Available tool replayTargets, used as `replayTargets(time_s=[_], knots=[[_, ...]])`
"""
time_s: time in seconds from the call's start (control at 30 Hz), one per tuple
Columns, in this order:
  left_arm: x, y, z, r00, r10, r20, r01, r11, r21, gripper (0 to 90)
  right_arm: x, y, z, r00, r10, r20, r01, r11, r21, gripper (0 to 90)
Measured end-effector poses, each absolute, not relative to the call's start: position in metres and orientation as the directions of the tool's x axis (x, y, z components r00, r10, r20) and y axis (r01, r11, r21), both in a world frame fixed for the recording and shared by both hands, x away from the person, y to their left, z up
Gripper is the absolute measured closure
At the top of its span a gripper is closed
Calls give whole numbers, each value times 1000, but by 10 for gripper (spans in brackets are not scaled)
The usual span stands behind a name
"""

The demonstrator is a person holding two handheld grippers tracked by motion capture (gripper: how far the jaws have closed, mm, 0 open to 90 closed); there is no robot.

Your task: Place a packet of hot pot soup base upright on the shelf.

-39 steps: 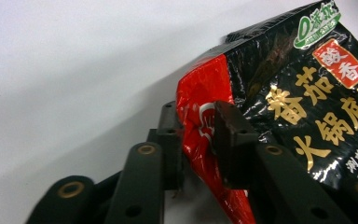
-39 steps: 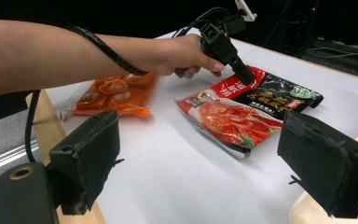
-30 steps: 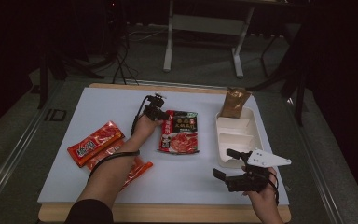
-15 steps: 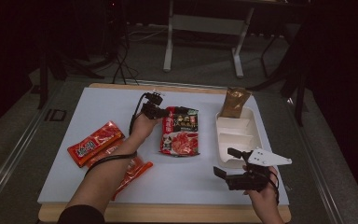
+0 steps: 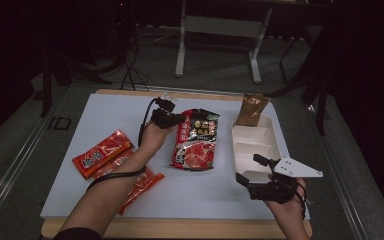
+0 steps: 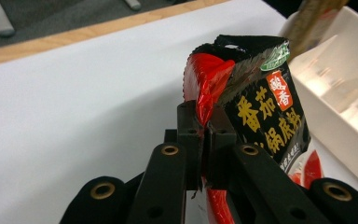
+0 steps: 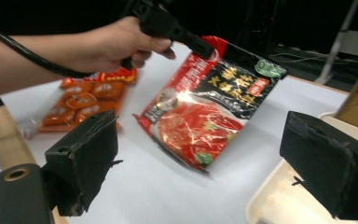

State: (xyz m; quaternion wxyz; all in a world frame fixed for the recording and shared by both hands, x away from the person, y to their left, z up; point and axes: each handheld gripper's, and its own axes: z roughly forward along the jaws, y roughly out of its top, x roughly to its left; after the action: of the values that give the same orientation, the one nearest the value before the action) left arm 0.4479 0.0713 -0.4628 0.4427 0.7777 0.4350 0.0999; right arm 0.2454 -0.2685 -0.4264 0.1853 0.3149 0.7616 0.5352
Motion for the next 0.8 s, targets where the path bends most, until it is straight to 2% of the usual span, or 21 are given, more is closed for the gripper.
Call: replayTargets(time_s=[0.37, 0.47, 0.8], knots=[[416, 70, -442, 651, 728, -217, 519, -217, 827, 872, 243, -272, -418, -734, 676, 61, 280, 221, 934, 113], [407, 70, -436, 663, 718, -212, 500, -214, 840, 872, 243, -274, -417, -731, 679, 67, 285, 216, 934, 147], [386, 77, -415, 715, 675, -184, 432, -219, 875, 871, 251, -272, -411, -721, 689, 64, 300, 228, 927, 159]])
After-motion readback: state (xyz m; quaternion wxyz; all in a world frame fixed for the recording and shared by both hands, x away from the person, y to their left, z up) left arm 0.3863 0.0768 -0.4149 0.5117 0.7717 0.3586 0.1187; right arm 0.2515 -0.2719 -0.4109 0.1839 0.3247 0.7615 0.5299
